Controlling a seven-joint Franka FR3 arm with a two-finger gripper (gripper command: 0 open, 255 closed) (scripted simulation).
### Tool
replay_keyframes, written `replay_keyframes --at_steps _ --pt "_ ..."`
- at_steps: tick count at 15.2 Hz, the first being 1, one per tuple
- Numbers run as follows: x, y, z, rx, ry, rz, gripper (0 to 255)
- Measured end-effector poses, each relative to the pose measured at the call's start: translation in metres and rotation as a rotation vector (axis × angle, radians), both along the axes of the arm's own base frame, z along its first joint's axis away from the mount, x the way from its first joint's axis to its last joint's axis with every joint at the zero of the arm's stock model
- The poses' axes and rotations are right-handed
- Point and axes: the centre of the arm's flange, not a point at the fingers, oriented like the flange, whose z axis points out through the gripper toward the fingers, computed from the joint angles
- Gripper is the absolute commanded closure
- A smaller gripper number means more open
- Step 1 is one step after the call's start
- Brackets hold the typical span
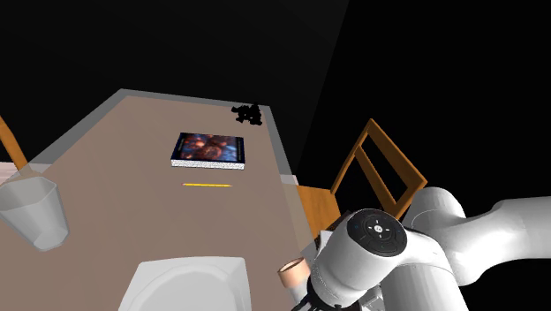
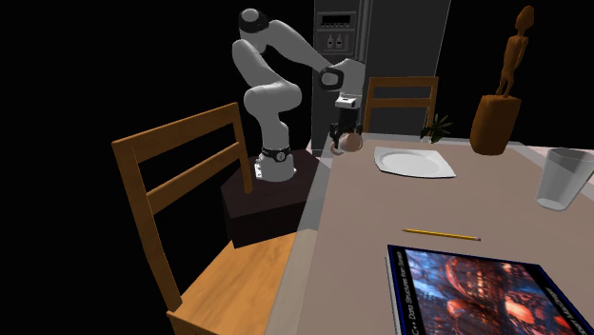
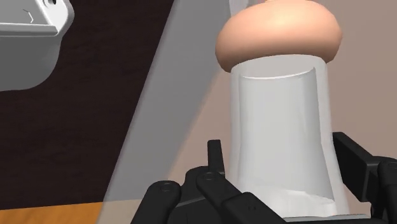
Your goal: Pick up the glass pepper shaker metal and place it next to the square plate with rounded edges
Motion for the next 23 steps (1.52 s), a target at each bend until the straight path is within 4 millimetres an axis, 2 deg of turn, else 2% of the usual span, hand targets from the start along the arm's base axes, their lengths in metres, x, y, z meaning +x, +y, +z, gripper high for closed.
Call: replay_keyframes --at_steps 1,3,6,12,13,15,18,19,20,21,23 --pt "-0.006 0.009 0.000 0.010 -0.028 0.022 255" --pt "-0.004 0.004 -0.007 0.015 -0.038 0.025 255" --pt "-0.013 0.012 -0.014 0.030 -0.078 0.062 255" --pt "-0.015 0.008 -0.022 0.024 -0.061 0.060 255" --pt "-0.016 0.009 -0.021 0.023 -0.053 0.062 0" --pt "-0.014 0.006 -0.019 0.013 -0.025 0.041 0" --pt "-0.018 0.014 -0.016 0.018 -0.038 0.067 0" --pt "-0.016 0.009 -0.021 0.020 -0.048 0.061 0" --pt "-0.017 0.012 -0.016 0.018 -0.033 0.063 0" --pt "-0.013 0.005 -0.016 0.005 0.001 0.030 0" --pt "-0.010 0.006 -0.002 -0.018 0.056 0.018 0"
